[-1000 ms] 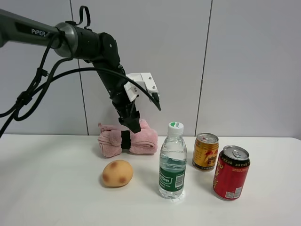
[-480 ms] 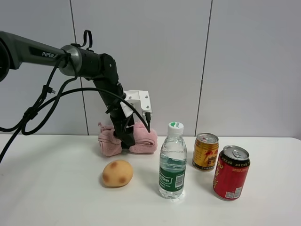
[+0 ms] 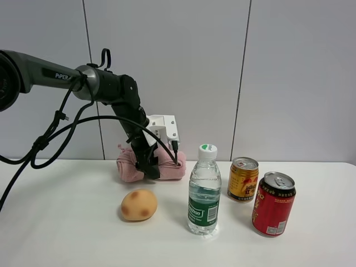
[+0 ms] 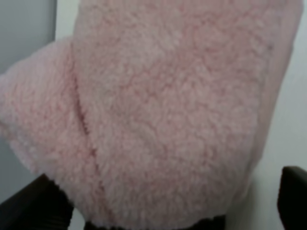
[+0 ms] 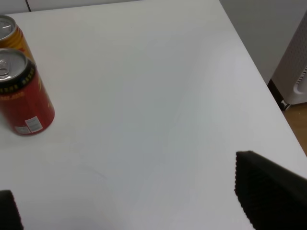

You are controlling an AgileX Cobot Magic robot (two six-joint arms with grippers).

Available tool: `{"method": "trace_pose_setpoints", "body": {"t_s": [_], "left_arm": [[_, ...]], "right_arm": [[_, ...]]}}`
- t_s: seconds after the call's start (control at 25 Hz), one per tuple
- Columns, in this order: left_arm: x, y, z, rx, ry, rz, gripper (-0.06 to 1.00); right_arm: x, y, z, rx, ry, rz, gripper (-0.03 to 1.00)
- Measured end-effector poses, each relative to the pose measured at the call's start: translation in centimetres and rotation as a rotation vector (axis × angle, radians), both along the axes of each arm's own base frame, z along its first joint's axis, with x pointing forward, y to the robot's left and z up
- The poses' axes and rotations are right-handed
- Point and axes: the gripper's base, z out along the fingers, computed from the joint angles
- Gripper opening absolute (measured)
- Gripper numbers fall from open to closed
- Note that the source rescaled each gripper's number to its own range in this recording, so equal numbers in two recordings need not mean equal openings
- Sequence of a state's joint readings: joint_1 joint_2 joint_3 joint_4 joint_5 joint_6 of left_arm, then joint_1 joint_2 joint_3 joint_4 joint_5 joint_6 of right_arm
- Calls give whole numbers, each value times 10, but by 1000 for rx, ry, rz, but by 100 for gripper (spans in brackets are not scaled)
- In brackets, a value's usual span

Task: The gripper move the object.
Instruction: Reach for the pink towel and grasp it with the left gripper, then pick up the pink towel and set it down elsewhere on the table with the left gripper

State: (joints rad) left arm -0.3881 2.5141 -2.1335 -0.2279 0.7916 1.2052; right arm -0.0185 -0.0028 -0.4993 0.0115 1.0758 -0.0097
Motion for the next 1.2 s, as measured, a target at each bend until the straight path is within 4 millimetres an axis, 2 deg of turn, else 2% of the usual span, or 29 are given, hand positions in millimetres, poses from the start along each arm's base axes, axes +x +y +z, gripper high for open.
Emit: {"method": "trace_pose_setpoints", "body": {"t_s": [0.64,0.72,0.76,0.8,0.84,0.96,1.0,1.16,1.2], "left_arm": [[6,10,-18,3,12,23,100],[6,10,-18,3,13,23,93],[6,10,-18,3,13,23,93],[6,10,-18,3,13,23,86],[6,10,-18,3,13,23,73],[5,10,-18,5,22,22,14],[4,9,-17,5,23,19,1],[-8,4,-5,62,90,-34,0],[-11,4,3,82,101,-43,0]], "right_arm": [[0,0,0,0,0,0,100],[0,0,0,0,0,0,100],[0,0,0,0,0,0,100],[0,0,0,0,0,0,100],[0,0,0,0,0,0,100],[0,0,0,0,0,0,100],[0,0,0,0,0,0,100],[0,0,0,0,0,0,100],[0,0,0,0,0,0,100]]}}
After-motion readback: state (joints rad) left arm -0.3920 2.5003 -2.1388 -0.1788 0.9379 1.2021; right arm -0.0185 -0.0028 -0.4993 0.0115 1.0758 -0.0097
